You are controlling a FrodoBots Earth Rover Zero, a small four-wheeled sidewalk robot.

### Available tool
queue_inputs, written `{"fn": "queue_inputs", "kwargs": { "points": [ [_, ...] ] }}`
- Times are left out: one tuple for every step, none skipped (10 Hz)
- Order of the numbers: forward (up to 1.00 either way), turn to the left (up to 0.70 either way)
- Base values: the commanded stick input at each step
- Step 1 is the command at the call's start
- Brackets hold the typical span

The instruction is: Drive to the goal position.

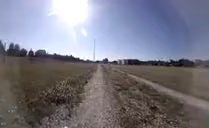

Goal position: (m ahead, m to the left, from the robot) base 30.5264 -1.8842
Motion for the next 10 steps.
{"fn": "queue_inputs", "kwargs": {
  "points": [
    [0.5, 0.0],
    [0.5, 0.0],
    [0.5, 0.0],
    [0.5, 0.0],
    [0.5, 0.0],
    [0.5, 0.0],
    [0.5, 0.0],
    [0.5, -0.31],
    [0.5, -0.5],
    [0.5, -0.5]
  ]
}}
